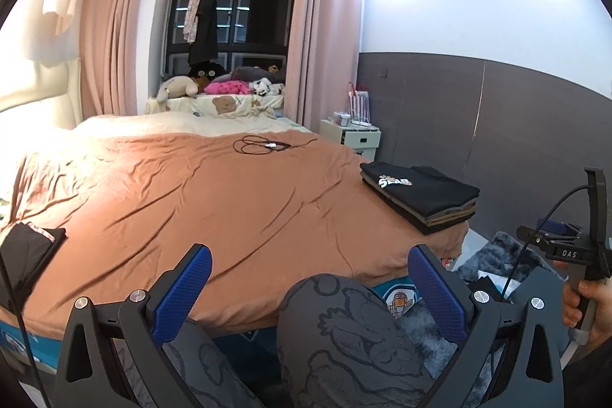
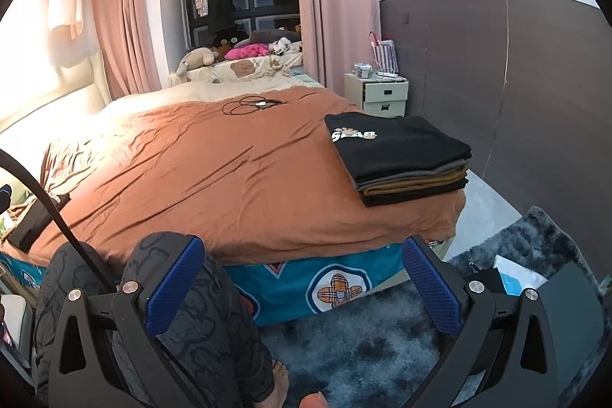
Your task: Fold small clothes
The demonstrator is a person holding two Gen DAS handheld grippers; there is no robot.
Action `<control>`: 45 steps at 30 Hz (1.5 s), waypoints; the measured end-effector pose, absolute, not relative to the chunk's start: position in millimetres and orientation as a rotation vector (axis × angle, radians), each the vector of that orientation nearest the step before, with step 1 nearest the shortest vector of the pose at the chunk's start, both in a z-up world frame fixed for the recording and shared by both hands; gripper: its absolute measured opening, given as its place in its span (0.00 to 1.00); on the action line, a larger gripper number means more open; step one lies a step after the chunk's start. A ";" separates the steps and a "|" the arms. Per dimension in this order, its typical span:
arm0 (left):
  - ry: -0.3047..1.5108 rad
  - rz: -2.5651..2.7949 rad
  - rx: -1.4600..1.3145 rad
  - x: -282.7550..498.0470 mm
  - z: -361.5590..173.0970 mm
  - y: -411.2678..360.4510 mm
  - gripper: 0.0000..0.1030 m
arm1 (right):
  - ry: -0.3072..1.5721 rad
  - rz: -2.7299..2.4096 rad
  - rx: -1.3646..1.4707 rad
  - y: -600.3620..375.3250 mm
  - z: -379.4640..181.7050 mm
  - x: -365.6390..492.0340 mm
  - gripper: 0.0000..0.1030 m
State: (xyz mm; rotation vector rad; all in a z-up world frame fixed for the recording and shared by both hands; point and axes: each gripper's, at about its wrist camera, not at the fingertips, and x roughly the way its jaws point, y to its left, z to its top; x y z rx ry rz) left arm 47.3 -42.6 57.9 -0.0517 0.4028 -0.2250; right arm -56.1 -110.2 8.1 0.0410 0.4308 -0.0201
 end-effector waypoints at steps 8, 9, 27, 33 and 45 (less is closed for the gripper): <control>0.413 -0.216 -0.068 47.2 54.1 -36.7 1.00 | 0.436 -0.010 0.033 -101.4 4.6 -58.6 1.00; 0.415 -0.216 -0.070 46.8 53.0 -36.7 1.00 | 0.438 -0.009 0.034 -101.5 4.2 -59.5 1.00; 0.415 -0.217 -0.077 42.3 50.5 -32.5 1.00 | 0.457 -0.005 0.043 -105.7 8.3 -59.1 1.00; 0.414 -0.217 -0.077 41.5 50.5 -33.2 1.00 | 0.457 -0.005 0.042 -106.3 9.6 -59.1 1.00; 0.425 -0.230 -0.075 38.8 51.9 -35.6 1.00 | 0.455 -0.018 0.036 -108.6 10.8 -59.7 1.00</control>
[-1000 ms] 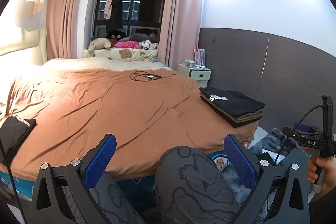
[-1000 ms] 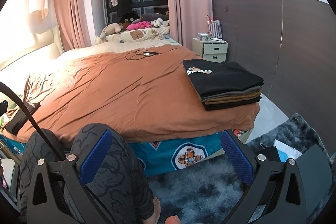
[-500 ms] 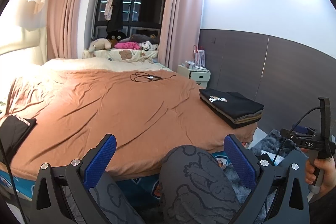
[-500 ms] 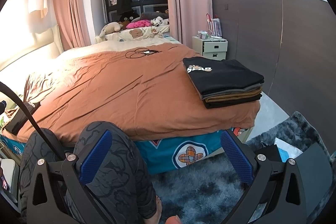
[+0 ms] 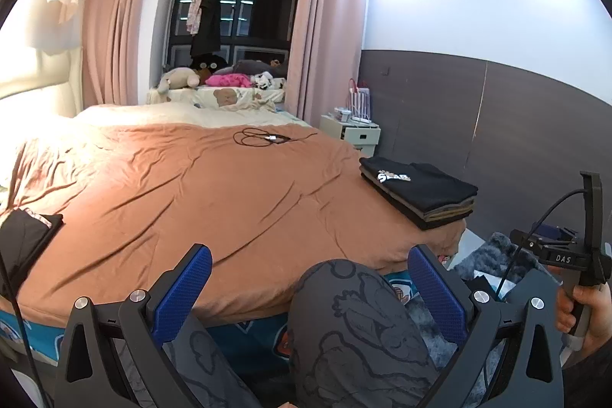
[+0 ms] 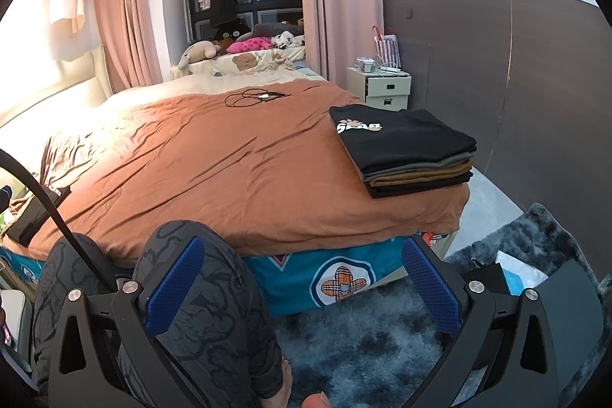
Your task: Fold small clothes
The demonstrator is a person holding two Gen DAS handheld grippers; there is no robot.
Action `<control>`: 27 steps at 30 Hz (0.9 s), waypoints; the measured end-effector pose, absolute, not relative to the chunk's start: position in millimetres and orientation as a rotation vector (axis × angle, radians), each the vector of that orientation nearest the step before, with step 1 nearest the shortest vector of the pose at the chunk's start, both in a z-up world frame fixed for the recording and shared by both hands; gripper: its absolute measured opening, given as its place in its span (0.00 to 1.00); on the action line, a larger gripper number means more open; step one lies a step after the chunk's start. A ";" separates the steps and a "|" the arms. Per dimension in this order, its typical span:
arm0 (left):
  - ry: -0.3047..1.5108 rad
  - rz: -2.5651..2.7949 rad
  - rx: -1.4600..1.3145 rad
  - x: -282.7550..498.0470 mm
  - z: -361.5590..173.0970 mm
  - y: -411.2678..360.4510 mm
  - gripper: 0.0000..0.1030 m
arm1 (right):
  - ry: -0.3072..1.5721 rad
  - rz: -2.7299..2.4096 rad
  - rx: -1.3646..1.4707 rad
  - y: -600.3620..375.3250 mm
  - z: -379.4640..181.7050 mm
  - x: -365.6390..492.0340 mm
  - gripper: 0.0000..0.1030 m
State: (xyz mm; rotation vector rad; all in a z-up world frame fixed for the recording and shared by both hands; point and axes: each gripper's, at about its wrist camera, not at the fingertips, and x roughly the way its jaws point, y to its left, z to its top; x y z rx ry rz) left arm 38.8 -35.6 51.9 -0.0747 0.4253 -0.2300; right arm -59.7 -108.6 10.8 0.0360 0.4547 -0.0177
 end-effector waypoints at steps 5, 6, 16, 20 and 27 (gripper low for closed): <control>0.421 -0.226 -0.080 38.2 52.4 -36.6 1.00 | 0.456 -0.017 0.034 -108.6 10.0 -58.6 1.00; 0.420 -0.226 -0.081 38.3 53.0 -36.7 1.00 | 0.456 -0.017 0.033 -108.2 10.0 -58.7 1.00; 0.421 -0.227 -0.077 38.4 55.4 -36.5 1.00 | 0.455 -0.020 0.030 -109.3 10.0 -57.5 1.00; 0.421 -0.226 -0.076 38.4 54.9 -36.5 1.00 | 0.454 -0.016 0.030 -111.1 9.7 -57.2 1.00; 0.421 -0.227 -0.076 38.2 54.6 -36.9 1.00 | 0.451 -0.018 0.028 -114.5 10.4 -57.7 1.00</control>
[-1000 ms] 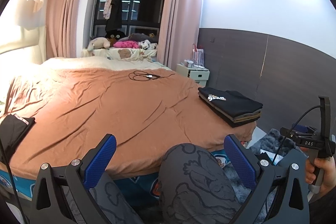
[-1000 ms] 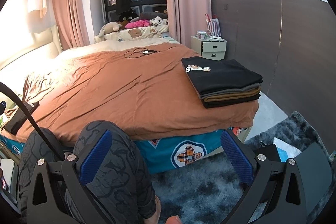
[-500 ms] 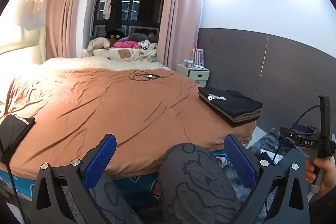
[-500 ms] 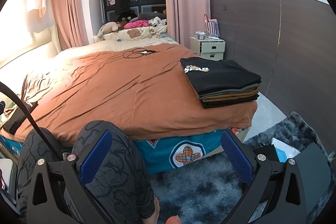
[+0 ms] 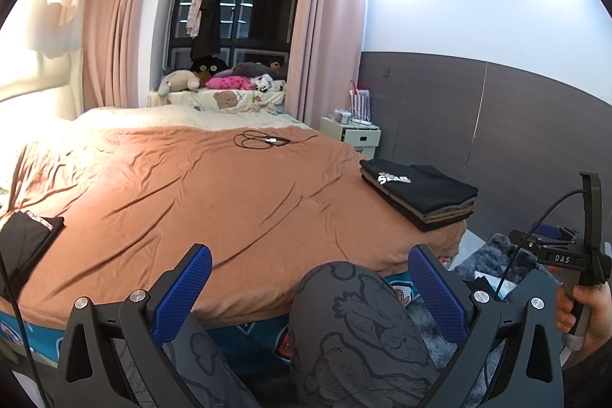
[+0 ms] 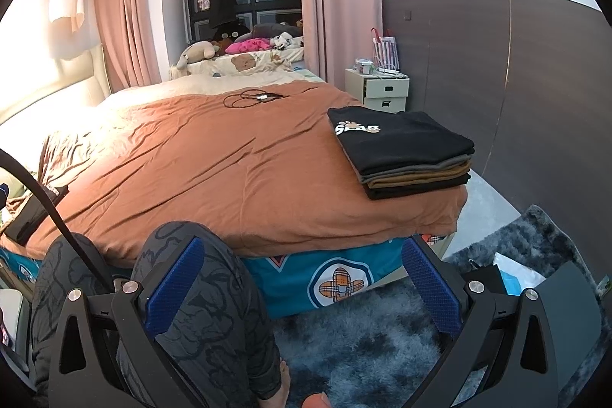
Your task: Fold small clothes
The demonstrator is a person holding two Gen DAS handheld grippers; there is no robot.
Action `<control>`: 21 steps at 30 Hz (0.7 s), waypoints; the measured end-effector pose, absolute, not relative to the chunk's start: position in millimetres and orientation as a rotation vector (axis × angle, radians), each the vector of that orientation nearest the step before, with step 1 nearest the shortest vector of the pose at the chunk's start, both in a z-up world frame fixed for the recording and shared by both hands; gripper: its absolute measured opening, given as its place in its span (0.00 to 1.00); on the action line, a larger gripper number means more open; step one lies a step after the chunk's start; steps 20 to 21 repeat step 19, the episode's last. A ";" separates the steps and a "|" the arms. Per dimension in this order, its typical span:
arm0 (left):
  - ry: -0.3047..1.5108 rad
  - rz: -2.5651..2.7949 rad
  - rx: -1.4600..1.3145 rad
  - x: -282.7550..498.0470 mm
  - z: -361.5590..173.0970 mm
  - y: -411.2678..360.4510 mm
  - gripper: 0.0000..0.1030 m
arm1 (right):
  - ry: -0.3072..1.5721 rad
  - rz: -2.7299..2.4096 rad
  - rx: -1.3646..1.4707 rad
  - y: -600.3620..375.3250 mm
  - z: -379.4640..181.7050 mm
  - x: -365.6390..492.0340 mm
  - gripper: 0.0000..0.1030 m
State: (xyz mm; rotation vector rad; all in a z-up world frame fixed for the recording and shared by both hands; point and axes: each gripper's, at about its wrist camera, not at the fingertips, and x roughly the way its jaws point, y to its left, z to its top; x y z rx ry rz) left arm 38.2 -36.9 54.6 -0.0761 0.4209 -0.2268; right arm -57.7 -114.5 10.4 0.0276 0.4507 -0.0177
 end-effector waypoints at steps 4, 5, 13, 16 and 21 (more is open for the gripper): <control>0.420 -0.230 -0.074 38.4 55.6 -37.8 1.00 | 0.449 -0.020 0.027 -116.6 10.4 -57.8 1.00; 0.420 -0.232 -0.073 38.3 56.7 -37.9 1.00 | 0.449 -0.020 0.027 -117.1 10.1 -58.0 1.00; 0.418 -0.236 -0.060 38.8 60.7 -41.7 1.00 | 0.449 -0.018 0.026 -119.5 10.1 -57.1 1.00; 0.417 -0.236 -0.058 39.3 61.1 -42.2 1.00 | 0.449 -0.018 0.025 -120.0 10.0 -56.8 1.00; 0.416 -0.235 -0.059 38.1 60.0 -42.3 1.00 | 0.451 -0.020 0.026 -120.6 10.4 -56.8 1.00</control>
